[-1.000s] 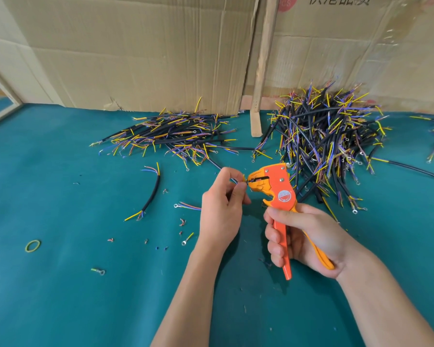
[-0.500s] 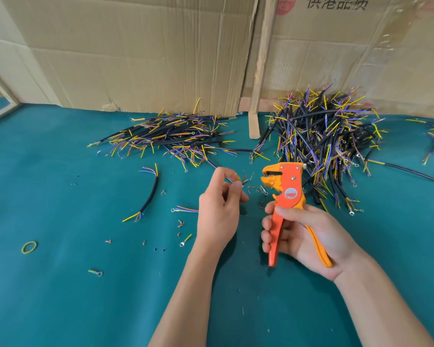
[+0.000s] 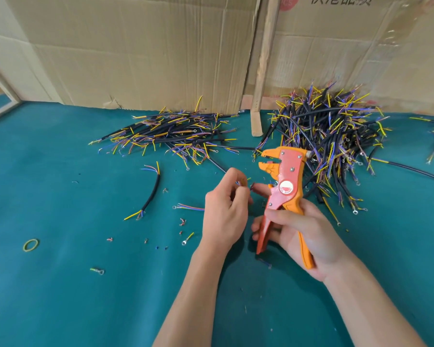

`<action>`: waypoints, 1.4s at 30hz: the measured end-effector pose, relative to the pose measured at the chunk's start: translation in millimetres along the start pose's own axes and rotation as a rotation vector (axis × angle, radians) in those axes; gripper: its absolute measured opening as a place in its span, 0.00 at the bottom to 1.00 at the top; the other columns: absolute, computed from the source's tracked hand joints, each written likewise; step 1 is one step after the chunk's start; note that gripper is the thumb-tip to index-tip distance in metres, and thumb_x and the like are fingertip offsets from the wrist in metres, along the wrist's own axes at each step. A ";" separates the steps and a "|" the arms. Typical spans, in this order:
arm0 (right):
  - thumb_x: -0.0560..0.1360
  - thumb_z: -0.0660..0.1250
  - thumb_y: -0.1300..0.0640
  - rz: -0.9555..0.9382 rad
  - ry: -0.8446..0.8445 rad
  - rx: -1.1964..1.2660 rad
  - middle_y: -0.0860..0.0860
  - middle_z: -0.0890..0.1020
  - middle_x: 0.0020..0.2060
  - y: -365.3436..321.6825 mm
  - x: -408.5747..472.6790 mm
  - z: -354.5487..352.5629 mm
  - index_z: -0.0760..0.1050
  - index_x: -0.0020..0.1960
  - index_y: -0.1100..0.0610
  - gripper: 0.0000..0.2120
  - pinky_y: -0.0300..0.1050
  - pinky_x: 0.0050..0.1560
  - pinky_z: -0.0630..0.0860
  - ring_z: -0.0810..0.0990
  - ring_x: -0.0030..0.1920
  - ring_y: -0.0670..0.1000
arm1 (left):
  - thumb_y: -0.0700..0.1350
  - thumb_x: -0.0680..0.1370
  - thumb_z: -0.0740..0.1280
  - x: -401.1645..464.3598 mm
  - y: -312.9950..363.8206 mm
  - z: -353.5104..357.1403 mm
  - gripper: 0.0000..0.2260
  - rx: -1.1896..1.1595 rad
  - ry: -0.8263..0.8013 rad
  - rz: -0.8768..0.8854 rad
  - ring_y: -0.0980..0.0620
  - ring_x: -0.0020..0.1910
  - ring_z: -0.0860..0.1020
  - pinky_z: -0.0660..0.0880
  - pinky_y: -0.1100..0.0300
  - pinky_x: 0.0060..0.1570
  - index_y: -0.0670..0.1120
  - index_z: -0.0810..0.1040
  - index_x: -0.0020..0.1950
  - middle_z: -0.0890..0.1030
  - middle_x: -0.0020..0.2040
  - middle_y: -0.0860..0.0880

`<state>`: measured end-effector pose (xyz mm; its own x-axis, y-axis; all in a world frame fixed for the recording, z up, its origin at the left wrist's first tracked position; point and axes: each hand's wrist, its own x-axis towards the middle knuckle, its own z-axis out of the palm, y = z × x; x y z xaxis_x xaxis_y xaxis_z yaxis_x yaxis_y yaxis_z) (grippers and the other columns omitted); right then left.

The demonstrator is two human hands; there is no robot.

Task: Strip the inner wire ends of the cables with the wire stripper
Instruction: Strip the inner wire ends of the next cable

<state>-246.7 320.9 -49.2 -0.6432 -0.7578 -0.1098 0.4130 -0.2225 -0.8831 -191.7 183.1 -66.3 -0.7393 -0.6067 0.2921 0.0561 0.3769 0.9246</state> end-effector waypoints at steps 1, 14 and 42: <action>0.69 0.71 0.64 -0.003 0.000 0.009 0.64 0.78 0.48 0.5 0.2 -0.6 0.80 0.65 0.59 0.24 0.57 0.43 0.79 0.79 0.41 0.62 | 0.43 0.77 0.60 -0.5 -0.2 0.3 0.05 -0.005 -0.004 0.007 0.45 0.34 0.73 0.72 0.56 0.36 0.52 0.71 0.43 0.79 0.34 0.47; 0.70 0.71 0.63 -0.002 -0.061 0.115 0.63 0.77 0.58 0.9 1.9 -8.6 0.77 0.68 0.62 0.26 0.57 0.45 0.79 0.79 0.43 0.61 | 0.50 0.78 0.62 1.9 -4.9 0.5 0.07 0.192 0.072 -0.019 0.44 0.33 0.74 0.72 0.50 0.36 0.49 0.72 0.42 0.79 0.30 0.47; 0.70 0.69 0.60 0.035 0.035 0.110 0.61 0.82 0.60 -3.9 1.0 -12.5 0.77 0.67 0.63 0.25 0.57 0.44 0.82 0.84 0.44 0.64 | 0.39 0.84 0.59 1.3 -3.2 1.2 0.05 0.256 0.174 0.016 0.48 0.52 0.64 0.65 0.60 0.47 0.45 0.74 0.52 0.74 0.39 0.57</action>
<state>-257.0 328.7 -51.5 -0.6485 -0.7449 -0.1571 0.5023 -0.2636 -0.8236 -193.6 181.9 -69.2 -0.6122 -0.7019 0.3642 -0.1205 0.5380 0.8343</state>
